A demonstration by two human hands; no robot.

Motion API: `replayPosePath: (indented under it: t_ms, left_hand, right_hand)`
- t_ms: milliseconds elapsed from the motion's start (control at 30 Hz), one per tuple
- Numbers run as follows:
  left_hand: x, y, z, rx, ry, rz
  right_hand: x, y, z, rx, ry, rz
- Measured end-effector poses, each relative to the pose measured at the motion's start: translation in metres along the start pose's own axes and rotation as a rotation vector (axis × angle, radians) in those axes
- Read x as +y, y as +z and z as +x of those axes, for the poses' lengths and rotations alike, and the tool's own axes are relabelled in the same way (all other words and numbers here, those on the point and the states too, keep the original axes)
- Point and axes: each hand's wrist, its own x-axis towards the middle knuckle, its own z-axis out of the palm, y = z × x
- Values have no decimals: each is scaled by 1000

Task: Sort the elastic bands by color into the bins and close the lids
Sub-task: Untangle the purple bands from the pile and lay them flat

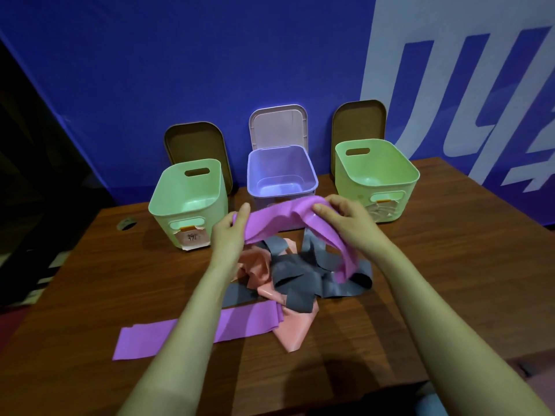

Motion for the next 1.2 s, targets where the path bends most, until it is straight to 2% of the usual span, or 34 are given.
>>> replayPosePath:
  t_ms: [100,200,267,400,433,533,600,733,867,933,1033,1100,1200]
  left_hand:
    - [-2,-6,0,-54,-113,-84]
    - [-3,-16,-7,-222,-197,-190]
    - [-11,-26,-11,-258,-144,-95]
    - [-35,-33,-12,-205,69,591]
    - [-37,-31,-16,-203,140,647]
    - [-29,-17,-26,-386,331,522]
    - [-20,-10,-30,-459,313,439]
    - [-9,-15,-25,-345,286,305]
    - [0,-27,-20,-447,192,273]
    - [-1,-31,-17,-456,206,317]
    - [-4,-35,-13,-250,266,286]
    - [-3,-40,-10,-99,331,378]
    - [-3,-47,-9,-66,387,504]
  right_hand:
    - [9,-2,2,-117,107,-188]
    - [16,-7,-2,-225,168,-271]
    - [19,-5,-5,-247,158,-342]
    - [20,7,-13,-172,42,-299]
    - [17,11,-15,-173,-3,-269]
    - [4,22,-15,-215,-105,-211]
    - [-2,24,-13,-209,-138,-186]
    - [-6,15,-10,-204,-109,-219]
    - [5,8,-10,-255,-58,-345]
    - [8,10,-11,-245,-21,-359]
    - [8,11,-11,-190,69,-351]
    - [11,10,-9,-135,121,-384]
    - [19,9,-8,18,185,-251]
